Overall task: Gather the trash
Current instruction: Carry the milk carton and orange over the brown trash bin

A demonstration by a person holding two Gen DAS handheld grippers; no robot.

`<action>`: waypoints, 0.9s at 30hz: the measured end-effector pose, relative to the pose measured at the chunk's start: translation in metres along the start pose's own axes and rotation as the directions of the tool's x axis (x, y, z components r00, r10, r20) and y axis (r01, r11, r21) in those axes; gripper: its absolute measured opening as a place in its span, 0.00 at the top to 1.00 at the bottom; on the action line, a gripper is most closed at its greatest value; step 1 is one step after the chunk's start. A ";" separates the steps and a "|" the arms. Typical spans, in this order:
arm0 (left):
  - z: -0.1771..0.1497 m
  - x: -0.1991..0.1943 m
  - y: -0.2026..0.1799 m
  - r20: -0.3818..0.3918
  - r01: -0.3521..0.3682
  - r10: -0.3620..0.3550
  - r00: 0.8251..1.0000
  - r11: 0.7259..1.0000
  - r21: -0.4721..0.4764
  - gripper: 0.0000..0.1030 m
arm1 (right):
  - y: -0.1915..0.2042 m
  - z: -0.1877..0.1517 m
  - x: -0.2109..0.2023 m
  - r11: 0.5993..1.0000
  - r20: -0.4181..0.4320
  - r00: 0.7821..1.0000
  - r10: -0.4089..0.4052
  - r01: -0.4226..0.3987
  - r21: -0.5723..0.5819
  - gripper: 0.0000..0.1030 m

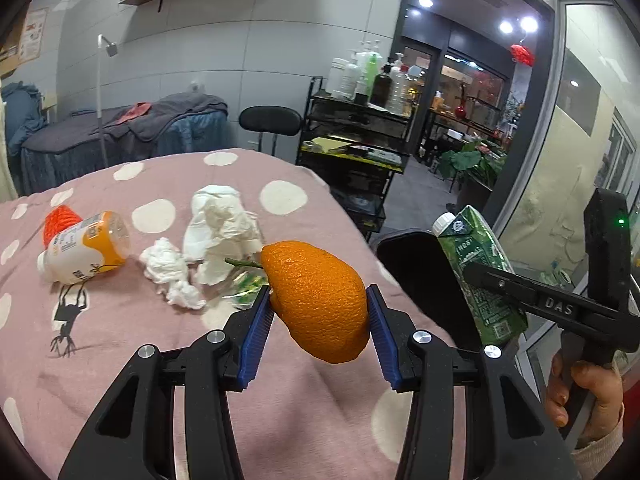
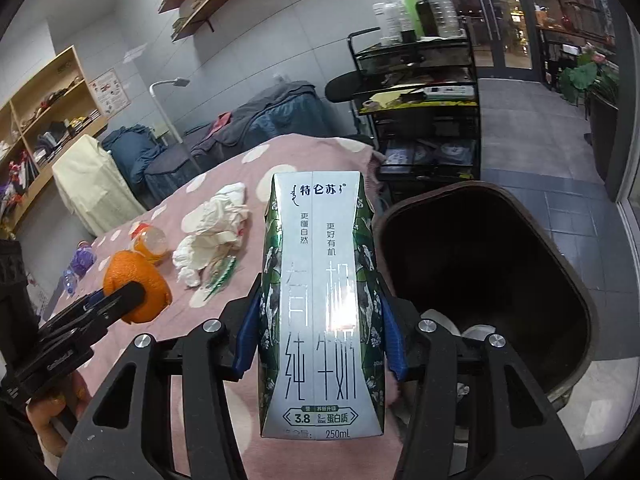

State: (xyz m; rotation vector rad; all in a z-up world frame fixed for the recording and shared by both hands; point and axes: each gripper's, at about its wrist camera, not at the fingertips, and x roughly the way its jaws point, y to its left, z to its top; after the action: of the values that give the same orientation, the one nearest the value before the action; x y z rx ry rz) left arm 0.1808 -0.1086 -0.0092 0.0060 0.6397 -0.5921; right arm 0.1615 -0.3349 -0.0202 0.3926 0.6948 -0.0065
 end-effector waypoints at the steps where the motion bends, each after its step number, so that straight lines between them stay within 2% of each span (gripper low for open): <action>1: 0.002 0.003 -0.009 -0.001 0.020 -0.020 1.000 1.000 0.011 0.55 | -0.010 0.001 -0.001 1.000 0.001 1.000 -0.020 0.020 0.011 0.50; 4: 0.004 0.009 -0.029 -0.003 0.066 -0.066 0.998 0.997 0.034 0.55 | -0.043 0.005 0.002 0.995 -0.026 0.996 -0.082 0.083 0.047 0.50; 7: 0.006 0.015 -0.051 -0.008 0.106 -0.106 0.994 0.992 0.066 0.55 | -0.081 0.004 0.017 0.986 -0.095 0.988 -0.120 0.130 0.103 0.50; 10: 0.007 0.025 -0.068 -0.025 0.135 -0.133 0.991 0.986 0.093 0.55 | -0.117 0.002 0.039 0.975 -0.186 0.975 -0.124 0.155 0.161 0.50; 13: 0.009 0.037 -0.081 -0.046 0.168 -0.164 0.985 0.981 0.101 0.55 | -0.142 -0.001 0.058 0.963 -0.253 0.954 -0.161 0.207 0.171 0.50; 22: 0.012 0.064 -0.103 -0.094 0.201 -0.191 0.977 0.973 0.114 0.55 | -0.158 -0.015 0.097 0.950 -0.399 0.889 -0.224 0.290 0.113 0.50; 25: 0.015 0.070 -0.108 -0.103 0.205 -0.194 0.976 0.972 0.116 0.55 | -0.157 -0.018 0.102 0.949 -0.417 0.878 -0.234 0.299 0.097 0.49; 27: 0.014 0.073 -0.110 -0.113 0.211 -0.199 0.973 0.971 0.111 0.55 | -0.155 -0.020 0.102 0.950 -0.412 0.882 -0.228 0.295 0.105 0.41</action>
State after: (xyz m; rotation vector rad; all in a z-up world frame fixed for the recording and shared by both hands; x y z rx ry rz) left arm 0.1789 -0.2409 -0.0200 0.0858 0.7069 -0.8348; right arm 0.2070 -0.4585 -0.1521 0.4611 1.1523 -0.2503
